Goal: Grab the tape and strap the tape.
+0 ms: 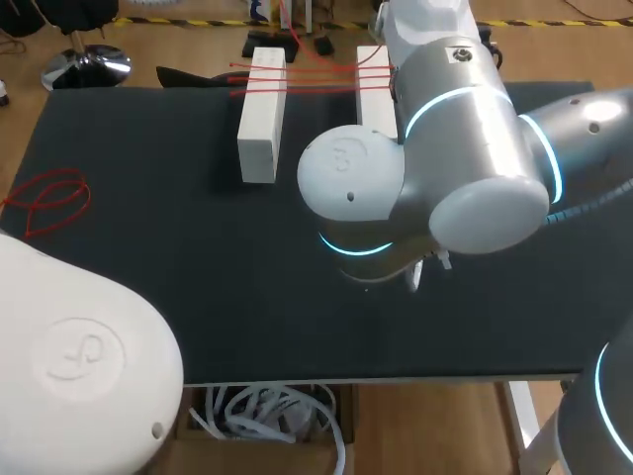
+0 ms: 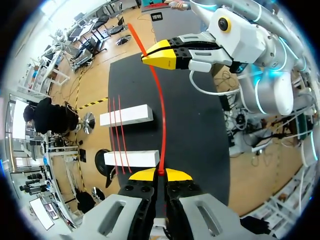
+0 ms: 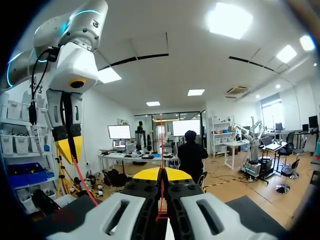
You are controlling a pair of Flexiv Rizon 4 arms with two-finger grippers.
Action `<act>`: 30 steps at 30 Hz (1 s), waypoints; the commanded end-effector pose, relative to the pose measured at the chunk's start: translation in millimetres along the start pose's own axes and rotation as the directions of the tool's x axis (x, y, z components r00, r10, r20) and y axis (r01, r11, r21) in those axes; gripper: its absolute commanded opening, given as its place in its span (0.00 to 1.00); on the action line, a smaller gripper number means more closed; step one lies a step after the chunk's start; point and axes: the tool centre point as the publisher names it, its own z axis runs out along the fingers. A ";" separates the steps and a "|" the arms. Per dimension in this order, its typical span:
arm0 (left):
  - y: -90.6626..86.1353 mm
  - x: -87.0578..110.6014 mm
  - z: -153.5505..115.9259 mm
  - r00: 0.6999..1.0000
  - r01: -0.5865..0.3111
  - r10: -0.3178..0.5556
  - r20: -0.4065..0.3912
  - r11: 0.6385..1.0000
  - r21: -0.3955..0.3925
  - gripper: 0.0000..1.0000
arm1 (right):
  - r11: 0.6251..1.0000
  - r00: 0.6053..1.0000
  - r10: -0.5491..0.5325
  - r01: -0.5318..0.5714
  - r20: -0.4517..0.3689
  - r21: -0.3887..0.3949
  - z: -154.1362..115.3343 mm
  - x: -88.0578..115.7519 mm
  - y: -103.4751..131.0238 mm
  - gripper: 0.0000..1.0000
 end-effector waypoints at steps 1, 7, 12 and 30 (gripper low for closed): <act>0.0 0.7 -0.4 1.000 0.000 0.000 0.001 1.000 -0.002 0.00 | 0.975 0.976 -0.214 0.215 -0.026 0.053 1.0 11.7 10.4 0.00; 0.0 0.7 -0.4 1.000 0.000 0.000 0.001 1.000 -0.002 0.00 | 0.863 0.871 -0.488 0.492 -0.063 0.114 -6.3 16.3 17.1 0.00; 0.0 0.7 -0.4 1.000 0.000 0.000 0.001 1.000 -0.002 0.00 | 0.703 0.726 -0.680 0.685 -0.099 0.191 -16.9 14.4 24.1 0.00; 0.0 0.7 -0.4 1.000 0.000 0.000 0.001 1.000 -0.002 0.00 | 0.448 0.478 -0.870 0.870 -0.124 0.208 -16.1 10.0 40.9 0.00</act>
